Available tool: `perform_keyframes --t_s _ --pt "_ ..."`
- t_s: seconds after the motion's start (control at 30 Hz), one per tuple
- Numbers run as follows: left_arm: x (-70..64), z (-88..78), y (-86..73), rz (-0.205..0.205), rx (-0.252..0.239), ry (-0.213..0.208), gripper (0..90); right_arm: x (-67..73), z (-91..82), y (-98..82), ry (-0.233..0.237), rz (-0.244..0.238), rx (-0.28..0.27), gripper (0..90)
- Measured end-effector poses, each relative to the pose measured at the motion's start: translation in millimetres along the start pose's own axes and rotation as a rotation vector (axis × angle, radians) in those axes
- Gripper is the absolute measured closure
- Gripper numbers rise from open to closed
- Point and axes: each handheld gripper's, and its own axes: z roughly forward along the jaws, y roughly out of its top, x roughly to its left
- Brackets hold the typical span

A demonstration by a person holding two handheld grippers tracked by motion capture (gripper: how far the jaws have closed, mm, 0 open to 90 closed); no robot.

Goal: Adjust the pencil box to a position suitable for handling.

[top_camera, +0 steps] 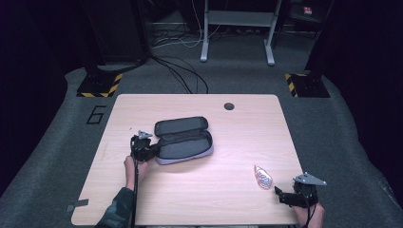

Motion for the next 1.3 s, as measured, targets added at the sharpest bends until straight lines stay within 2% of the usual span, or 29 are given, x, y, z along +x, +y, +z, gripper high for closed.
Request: perform_keyframes --t_s 0.03,0.07,0.13,0.27,0.4,0.47,0.53,0.6,0.8,0.83,0.87,0.97,1.03,1.1,1.23,1.3 --pt "-2.4 0.1 1.3 0.009 0.015 -0.011 81.0 0.0 0.0 0.0 0.000 0.000 0.000 7.7" --pt "-2.4 0.1 1.3 0.009 0.015 -0.011 81.0 0.0 0.0 0.0 0.000 0.000 0.000 7.7" --pt "-12.6 5.1 2.8 0.016 0.000 -0.022 81.0 0.1 0.0 0.0 0.000 0.000 0.000 7.7" --pt "-21.4 9.9 5.9 0.051 0.002 -0.046 80.9 0.1 0.0 0.0 0.000 0.000 0.000 7.7" --pt "-29.5 13.1 7.0 0.052 -0.005 -0.067 80.7 0.1 0.0 0.0 0.000 0.000 0.000 7.7" --pt "-36.5 15.5 8.5 0.091 -0.002 -0.082 80.7 0.1 0.0 0.0 0.000 0.001 0.000 7.7" --pt "-40.6 17.0 9.1 0.089 -0.007 -0.084 80.7 -0.2 0.1 0.0 0.000 -0.003 -0.001 7.8" --pt "-46.9 19.0 10.6 0.110 0.001 -0.103 80.8 -0.1 0.0 0.0 0.000 -0.002 0.000 7.7" --pt "-55.1 24.0 12.7 0.147 -0.016 -0.125 80.9 0.0 0.0 0.0 0.000 -0.001 0.000 7.7" --pt "-55.0 22.8 13.5 0.164 0.005 -0.129 80.7 0.0 0.0 0.0 0.000 -0.001 0.000 7.7" --pt "-56.8 24.4 13.1 0.148 -0.014 -0.133 80.7 -0.2 0.1 0.0 0.000 -0.004 -0.001 7.7" --pt "-56.2 23.6 14.0 0.184 0.001 -0.136 80.3 -0.1 0.0 0.0 0.000 -0.002 0.000 7.7" --pt "-56.0 23.2 14.1 0.181 0.002 -0.140 79.6 0.2 0.0 0.0 0.000 0.001 0.000 7.7" --pt "-56.3 22.9 13.9 0.161 -0.009 -0.163 72.3 -0.1 0.0 0.0 0.000 -0.002 -0.001 7.7" --pt "-54.0 18.4 14.0 0.138 -0.008 -0.210 43.1 0.1 -0.1 0.0 0.000 0.000 0.000 7.7" --pt "-50.9 13.4 13.4 0.143 -0.016 -0.229 33.2 0.1 -0.1 0.0 0.000 0.000 0.000 7.7"
